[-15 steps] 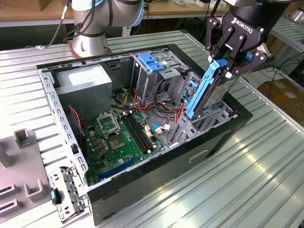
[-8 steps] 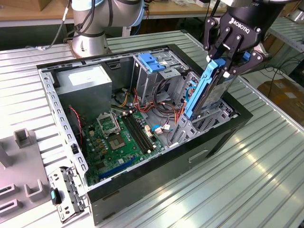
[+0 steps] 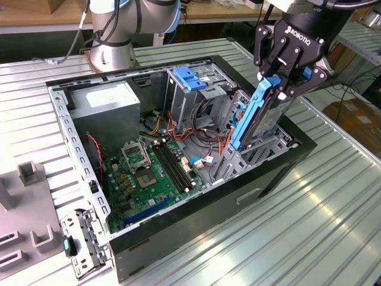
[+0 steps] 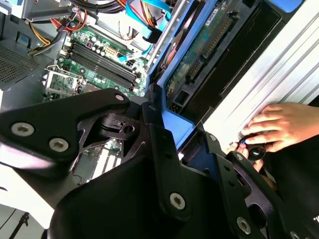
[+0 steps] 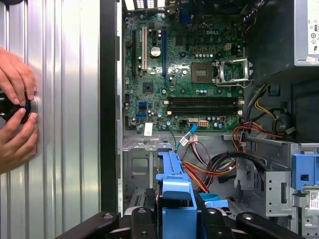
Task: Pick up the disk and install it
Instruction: 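Insert the disk into the insertion slot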
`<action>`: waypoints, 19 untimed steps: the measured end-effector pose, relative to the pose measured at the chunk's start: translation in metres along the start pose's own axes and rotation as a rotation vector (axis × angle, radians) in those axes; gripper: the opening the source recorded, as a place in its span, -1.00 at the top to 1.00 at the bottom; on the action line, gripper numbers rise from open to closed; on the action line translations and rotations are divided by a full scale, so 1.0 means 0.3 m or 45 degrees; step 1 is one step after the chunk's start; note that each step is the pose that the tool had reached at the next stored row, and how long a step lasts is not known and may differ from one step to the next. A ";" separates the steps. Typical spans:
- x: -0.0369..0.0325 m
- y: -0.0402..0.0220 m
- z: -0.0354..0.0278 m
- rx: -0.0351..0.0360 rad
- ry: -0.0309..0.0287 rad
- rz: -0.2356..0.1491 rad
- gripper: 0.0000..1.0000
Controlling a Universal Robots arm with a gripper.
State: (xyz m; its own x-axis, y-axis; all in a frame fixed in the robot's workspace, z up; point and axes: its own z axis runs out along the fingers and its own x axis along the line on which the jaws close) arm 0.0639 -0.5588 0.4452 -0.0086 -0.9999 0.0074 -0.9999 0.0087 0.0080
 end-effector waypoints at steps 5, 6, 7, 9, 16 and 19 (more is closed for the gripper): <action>0.000 0.000 0.006 0.0000 -0.0005 0.006 0.26; 0.000 0.000 0.006 0.0000 -0.0005 0.006 0.26; 0.000 0.000 0.006 0.0000 -0.0005 0.006 0.26; 0.000 0.000 0.007 0.0000 -0.0005 0.007 0.26; 0.000 -0.001 0.035 -0.0001 -0.0006 0.007 0.26; 0.001 -0.002 0.050 -0.0001 -0.0006 0.007 0.26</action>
State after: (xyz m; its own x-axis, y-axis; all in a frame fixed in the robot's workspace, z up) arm 0.0643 -0.5591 0.4301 -0.0142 -0.9999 0.0069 -0.9999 0.0143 0.0080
